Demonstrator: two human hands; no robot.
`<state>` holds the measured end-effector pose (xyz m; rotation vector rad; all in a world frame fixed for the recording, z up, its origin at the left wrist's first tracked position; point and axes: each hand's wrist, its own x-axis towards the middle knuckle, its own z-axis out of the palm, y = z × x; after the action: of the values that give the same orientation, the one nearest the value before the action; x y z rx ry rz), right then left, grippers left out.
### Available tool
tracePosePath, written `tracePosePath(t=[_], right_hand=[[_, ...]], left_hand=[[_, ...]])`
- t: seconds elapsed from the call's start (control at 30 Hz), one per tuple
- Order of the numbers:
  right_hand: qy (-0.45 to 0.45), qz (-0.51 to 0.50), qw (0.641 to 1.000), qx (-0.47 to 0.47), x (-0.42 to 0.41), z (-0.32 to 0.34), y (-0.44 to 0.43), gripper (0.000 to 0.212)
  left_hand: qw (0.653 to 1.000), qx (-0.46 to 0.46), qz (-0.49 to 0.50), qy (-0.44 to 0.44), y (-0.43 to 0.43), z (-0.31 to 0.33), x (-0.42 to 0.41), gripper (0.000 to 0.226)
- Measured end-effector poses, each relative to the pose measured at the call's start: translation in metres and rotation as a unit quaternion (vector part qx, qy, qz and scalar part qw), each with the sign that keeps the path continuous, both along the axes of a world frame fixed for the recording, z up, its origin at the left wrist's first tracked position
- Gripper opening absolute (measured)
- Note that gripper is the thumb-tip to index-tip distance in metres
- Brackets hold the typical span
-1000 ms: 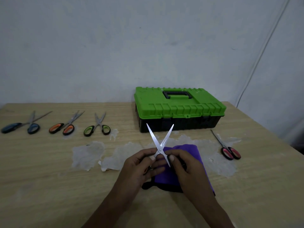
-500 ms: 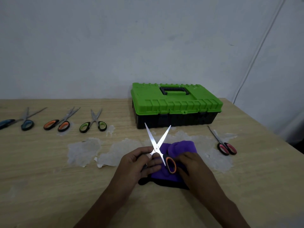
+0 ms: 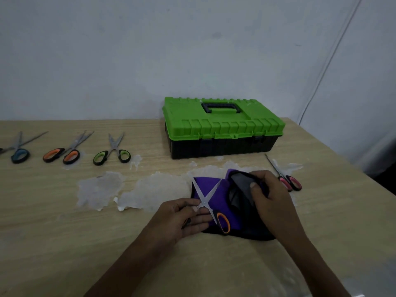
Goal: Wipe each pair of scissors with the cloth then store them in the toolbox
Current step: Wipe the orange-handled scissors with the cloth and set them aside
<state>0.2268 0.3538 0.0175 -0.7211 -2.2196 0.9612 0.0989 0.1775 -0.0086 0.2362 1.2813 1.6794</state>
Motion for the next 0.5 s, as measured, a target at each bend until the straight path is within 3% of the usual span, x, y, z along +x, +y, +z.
tracePosePath(t=[0.1,0.23,0.4,0.5], right_hand=[[-0.074,0.080,0.993,0.051,-0.008,-0.002,-0.010,0.014],[-0.158,0.199,0.944,0.208,-0.019,-0.025,-0.028,0.021],[-0.168,0.197,0.896,0.360,-0.030,-0.020,-0.024,0.016],[-0.221,0.225,0.883,0.348,-0.034,-0.024,-0.032,0.016]], left_hand=[[1.000,-0.009,0.005,-0.011,0.001,-0.001,0.001,0.017],[0.999,-0.016,0.016,-0.025,0.002,-0.002,0.001,0.019],[1.000,-0.014,0.013,-0.014,0.002,-0.004,-0.001,0.018],[1.000,-0.012,0.026,-0.007,0.003,-0.005,0.000,0.018]])
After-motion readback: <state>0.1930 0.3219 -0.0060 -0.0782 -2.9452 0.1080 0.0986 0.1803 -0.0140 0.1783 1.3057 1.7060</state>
